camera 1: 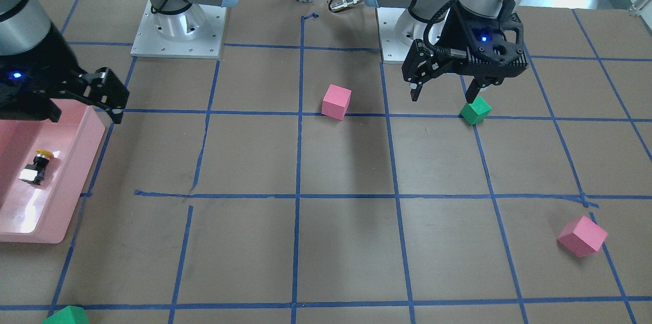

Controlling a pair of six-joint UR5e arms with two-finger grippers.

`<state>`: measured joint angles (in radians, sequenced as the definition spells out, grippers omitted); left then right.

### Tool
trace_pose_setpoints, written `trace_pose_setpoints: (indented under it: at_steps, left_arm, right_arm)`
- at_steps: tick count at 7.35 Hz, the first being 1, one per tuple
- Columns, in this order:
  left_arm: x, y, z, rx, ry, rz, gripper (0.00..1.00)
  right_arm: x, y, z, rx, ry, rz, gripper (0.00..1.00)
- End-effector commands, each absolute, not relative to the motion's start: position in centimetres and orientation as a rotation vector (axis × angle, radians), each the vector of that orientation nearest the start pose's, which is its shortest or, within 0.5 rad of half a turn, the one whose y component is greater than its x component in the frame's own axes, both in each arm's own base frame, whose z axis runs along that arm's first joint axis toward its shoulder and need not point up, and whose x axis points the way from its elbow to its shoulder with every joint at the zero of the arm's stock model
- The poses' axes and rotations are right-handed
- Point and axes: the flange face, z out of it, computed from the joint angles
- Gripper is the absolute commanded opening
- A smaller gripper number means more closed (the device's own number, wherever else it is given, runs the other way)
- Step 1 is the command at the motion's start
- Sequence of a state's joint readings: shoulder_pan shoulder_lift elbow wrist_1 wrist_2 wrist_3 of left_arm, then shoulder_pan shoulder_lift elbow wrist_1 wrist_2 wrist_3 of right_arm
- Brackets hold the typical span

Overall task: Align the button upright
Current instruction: 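Move the right gripper over the pink bin toward the black button switch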

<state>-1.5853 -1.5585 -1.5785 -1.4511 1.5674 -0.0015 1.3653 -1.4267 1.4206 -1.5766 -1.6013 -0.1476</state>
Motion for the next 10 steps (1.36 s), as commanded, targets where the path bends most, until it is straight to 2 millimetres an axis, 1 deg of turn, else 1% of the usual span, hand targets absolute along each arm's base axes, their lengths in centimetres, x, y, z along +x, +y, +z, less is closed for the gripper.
trace_pose_setpoints:
  at_steps: [1,2,3,4,5,6,7,9,10]
  left_arm:
    - [-14.1,-49.6,50.3,0.02,3.141,-0.195,1.0]
    - [-14.1,-49.6,50.3,0.02,3.141,-0.195,1.0]
    - [-14.1,-49.6,50.3,0.02,3.141,-0.195,1.0]
    - [-14.1,-49.6,50.3,0.02,3.141,-0.195,1.0]
    - [-14.1,-49.6,50.3,0.02,3.141,-0.195,1.0]
    - [-14.1,-49.6,50.3,0.02,3.141,-0.195,1.0]
    - [-14.1,-49.6,50.3,0.02,3.141,-0.195,1.0]
    - [-14.1,-49.6,50.3,0.02,3.141,-0.195,1.0]
    - [-14.1,-49.6,50.3,0.02,3.141,-0.195,1.0]
  right_arm:
    - [-8.2,-58.8,45.6,0.162,3.177,-0.023,1.0]
    - [-11.6,-58.3,44.5,0.112,3.163,0.004,0.99]
    - [-14.1,-57.7,41.4,0.119,3.157,0.008,0.98]
    - [-16.2,-57.3,36.6,0.079,3.183,-0.071,0.98]
    - [-17.7,-56.4,31.8,0.014,3.199,-0.12,0.99]
    - [-19.5,-55.2,29.6,0.064,3.172,-0.117,0.99]
    - [-20.2,-54.4,27.6,0.078,3.135,-0.086,0.99]
    - [-20.2,-53.9,23.8,0.079,3.168,-0.125,0.99]
    - [-20.4,-53.8,23.6,0.082,3.179,-0.118,0.99]
